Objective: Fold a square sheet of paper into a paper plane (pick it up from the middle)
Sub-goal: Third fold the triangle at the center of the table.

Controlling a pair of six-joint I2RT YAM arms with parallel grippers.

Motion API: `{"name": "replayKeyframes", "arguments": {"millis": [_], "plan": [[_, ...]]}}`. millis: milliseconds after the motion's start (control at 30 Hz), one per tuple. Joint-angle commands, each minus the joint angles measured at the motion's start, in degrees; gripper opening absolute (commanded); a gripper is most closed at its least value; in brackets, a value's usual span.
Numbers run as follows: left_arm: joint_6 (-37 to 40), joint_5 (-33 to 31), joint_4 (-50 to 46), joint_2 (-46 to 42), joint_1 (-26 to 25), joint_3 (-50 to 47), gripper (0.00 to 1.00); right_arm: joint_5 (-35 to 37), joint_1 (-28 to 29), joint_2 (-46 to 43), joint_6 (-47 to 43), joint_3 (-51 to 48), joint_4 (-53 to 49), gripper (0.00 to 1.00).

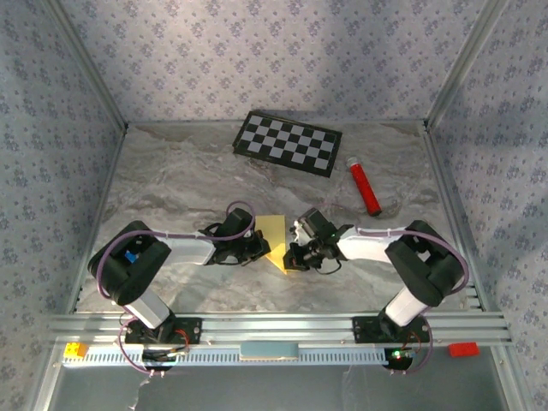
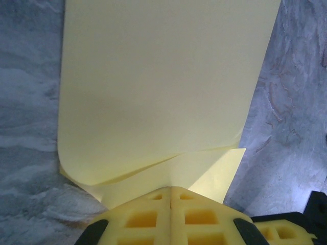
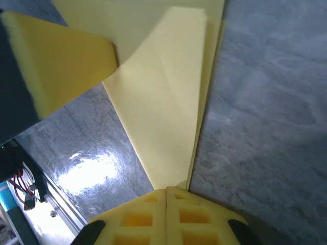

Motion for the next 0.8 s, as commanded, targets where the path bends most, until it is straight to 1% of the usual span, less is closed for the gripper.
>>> {"name": "replayKeyframes", "arguments": {"millis": [0,133,300,400,567,767], "plan": [[0.9,-2.7,-5.6,0.0,0.0,-0.2,0.0,0.0,0.0,-2.3,1.3,2.9,-1.3,0.02],[0.6,-2.8,-4.9,0.1,0.0,-0.6,0.0,-1.5,1.1,1.9,1.3,6.8,0.0,0.02],[0.8,-2.7,-4.8,0.0,0.0,-0.4,0.0,-0.9,1.6,7.0,2.0,8.8,1.6,0.01],[0.8,-2.9,-4.8,-0.3,0.0,-0.5,0.0,0.2,1.4,8.5,2.3,7.2,1.1,0.0],[1.2,-3.0,-4.9,-0.7,0.0,0.1,0.0,0.5,0.5,8.5,3.3,2.3,3.2,0.0],[2.2,-2.0,-4.9,-1.9,0.0,1.6,0.0,1.4,0.3,7.4,3.1,0.7,2.8,0.0]]}}
